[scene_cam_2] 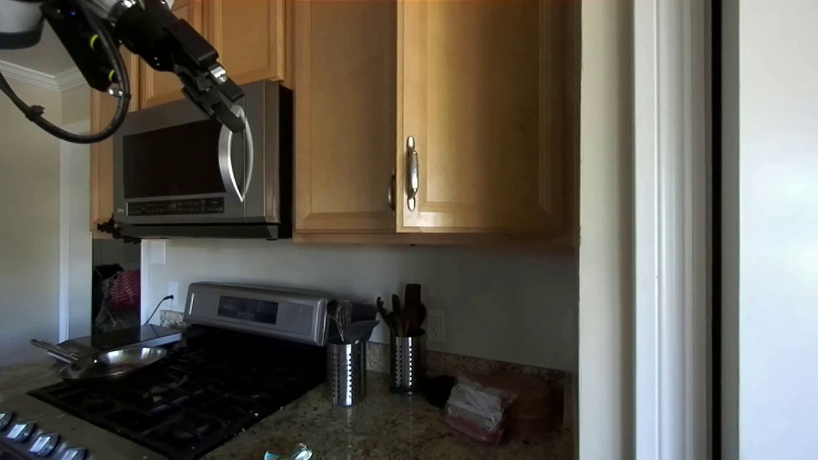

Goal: Open the cupboard, put the object inside then close it

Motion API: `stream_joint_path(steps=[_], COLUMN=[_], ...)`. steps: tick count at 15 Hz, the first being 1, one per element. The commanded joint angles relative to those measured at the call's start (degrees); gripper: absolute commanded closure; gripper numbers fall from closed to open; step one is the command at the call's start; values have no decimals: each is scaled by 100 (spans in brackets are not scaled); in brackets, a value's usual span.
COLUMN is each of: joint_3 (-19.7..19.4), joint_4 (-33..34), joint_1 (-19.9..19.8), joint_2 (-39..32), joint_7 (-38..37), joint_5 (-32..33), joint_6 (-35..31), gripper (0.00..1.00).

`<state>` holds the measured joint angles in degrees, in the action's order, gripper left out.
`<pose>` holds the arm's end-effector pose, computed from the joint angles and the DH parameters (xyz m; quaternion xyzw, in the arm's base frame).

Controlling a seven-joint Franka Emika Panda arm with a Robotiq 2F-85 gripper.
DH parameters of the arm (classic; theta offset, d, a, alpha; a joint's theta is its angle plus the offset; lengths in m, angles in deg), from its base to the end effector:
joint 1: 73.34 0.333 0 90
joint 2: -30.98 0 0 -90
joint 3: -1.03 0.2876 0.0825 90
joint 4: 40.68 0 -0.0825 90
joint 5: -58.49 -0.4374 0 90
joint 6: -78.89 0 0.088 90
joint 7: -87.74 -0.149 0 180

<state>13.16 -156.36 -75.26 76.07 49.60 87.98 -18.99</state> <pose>0.3830 0.0393 0.7432 0.8831 -0.2562 0.3302 0.2130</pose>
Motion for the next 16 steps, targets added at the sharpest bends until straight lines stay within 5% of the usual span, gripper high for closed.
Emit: stream_joint_path(steps=[1,8,10,16], joint_3=[166,175,-29,-475], joint_4=[262,1038,640,1076], joint_1=[-191,-312,-336,-478], joint_2=[-372,-1873,-2296,-4052], joint_7=[73,-131,-314,-501], joint_5=[-186,-148,-47,523], joint_6=[-7,-241,-946,-1948], gripper=[40,86,98,100])
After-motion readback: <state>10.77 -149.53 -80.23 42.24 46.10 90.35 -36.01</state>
